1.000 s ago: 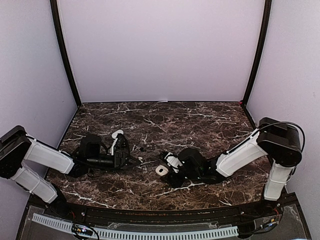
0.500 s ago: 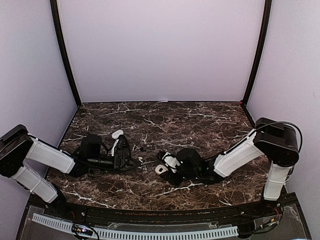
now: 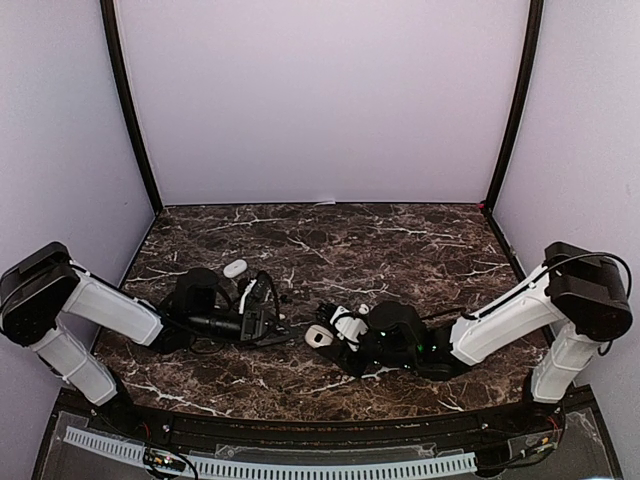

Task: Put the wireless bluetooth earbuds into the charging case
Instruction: Pick up the charging case from the center of the board, then pass from the right arm to the left

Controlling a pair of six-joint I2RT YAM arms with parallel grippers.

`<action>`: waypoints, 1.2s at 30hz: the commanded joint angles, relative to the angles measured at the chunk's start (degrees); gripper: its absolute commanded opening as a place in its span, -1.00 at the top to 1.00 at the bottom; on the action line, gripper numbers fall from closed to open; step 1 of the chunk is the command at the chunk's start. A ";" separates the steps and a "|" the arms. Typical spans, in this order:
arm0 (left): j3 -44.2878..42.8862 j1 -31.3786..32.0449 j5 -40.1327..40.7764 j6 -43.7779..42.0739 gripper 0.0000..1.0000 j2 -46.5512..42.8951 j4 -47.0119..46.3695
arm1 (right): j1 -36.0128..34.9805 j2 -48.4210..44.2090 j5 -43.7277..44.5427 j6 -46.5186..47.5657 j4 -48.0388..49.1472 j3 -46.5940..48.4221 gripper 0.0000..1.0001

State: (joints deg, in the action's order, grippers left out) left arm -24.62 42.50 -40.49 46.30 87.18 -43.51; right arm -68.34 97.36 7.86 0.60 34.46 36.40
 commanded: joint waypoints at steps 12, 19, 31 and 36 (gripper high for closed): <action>-5.89 3.99 -1.65 2.68 -0.22 5.01 -6.33 | -4.94 -5.30 4.97 6.46 5.96 -0.57 0.29; -6.90 4.52 -3.80 3.09 -0.01 6.24 -6.68 | -5.20 -4.50 8.16 6.74 5.04 0.37 0.30; -6.71 4.61 -5.13 4.75 0.24 7.70 -9.51 | -5.47 -4.15 8.29 7.11 5.31 0.47 0.29; -6.50 4.65 -5.13 5.15 0.13 7.75 -10.29 | -5.72 -3.73 7.79 7.31 5.32 0.76 0.29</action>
State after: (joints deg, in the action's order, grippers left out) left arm -30.37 46.81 -44.53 51.18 94.94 -51.20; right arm -73.14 93.10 15.68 7.27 37.67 35.99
